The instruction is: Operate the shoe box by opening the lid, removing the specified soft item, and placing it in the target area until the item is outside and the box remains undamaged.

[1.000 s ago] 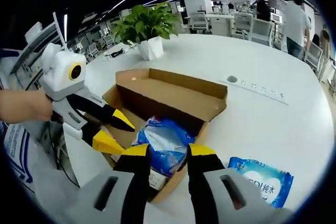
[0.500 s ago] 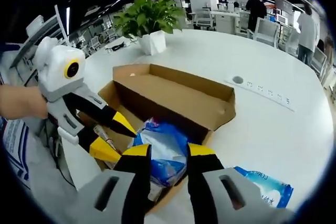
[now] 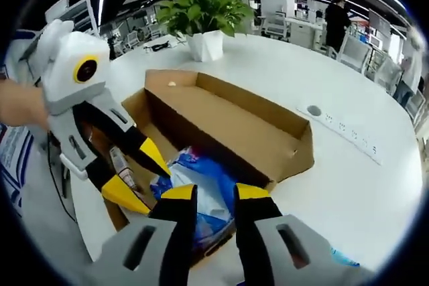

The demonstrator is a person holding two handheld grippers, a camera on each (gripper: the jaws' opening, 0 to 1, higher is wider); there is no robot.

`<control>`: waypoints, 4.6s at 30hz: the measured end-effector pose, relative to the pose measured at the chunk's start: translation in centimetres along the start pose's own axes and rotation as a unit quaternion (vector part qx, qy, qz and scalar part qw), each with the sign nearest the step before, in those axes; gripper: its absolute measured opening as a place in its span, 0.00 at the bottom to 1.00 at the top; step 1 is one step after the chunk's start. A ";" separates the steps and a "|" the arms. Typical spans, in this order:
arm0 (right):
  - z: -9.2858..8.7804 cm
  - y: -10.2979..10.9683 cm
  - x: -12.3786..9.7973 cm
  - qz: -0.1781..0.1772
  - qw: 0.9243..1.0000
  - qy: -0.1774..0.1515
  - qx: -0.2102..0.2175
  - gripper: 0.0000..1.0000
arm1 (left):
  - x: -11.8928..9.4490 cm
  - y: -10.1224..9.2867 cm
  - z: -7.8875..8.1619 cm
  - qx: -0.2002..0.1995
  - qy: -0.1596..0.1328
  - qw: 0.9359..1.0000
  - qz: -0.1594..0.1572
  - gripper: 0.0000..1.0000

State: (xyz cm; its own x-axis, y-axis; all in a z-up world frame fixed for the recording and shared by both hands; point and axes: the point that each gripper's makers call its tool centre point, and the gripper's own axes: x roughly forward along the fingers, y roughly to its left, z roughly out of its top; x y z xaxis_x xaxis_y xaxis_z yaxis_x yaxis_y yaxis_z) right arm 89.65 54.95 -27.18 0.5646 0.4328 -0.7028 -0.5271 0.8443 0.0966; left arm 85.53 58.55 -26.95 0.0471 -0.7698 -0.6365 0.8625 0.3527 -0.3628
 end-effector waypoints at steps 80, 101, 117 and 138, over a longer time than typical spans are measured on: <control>1.9 0.0 1.4 0.005 0.995 -0.029 -0.096 0.00 | 2.1 0.2 -0.8 0.199 0.089 0.976 -0.008 0.00; 6.8 1.4 -3.9 0.000 0.989 -0.085 -0.120 0.00 | -2.5 -3.1 3.7 0.209 0.046 0.976 0.040 0.00; 7.4 -0.4 -10.2 -0.008 0.984 -0.120 -0.130 0.00 | -2.3 -8.0 7.6 0.227 0.035 0.971 0.060 0.00; 0.5 -8.7 -18.4 -0.051 0.987 -0.130 -0.081 0.00 | 6.5 -16.0 12.0 0.263 0.055 0.963 0.020 0.00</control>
State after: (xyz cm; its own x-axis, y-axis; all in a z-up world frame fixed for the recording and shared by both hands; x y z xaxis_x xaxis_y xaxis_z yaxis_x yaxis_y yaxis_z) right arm 84.17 39.78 -14.77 0.7534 0.4318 -0.4959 -0.5408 0.8359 -0.0939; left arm 78.10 41.53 -17.11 0.0578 -0.6898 -0.7217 0.9983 0.0406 0.0411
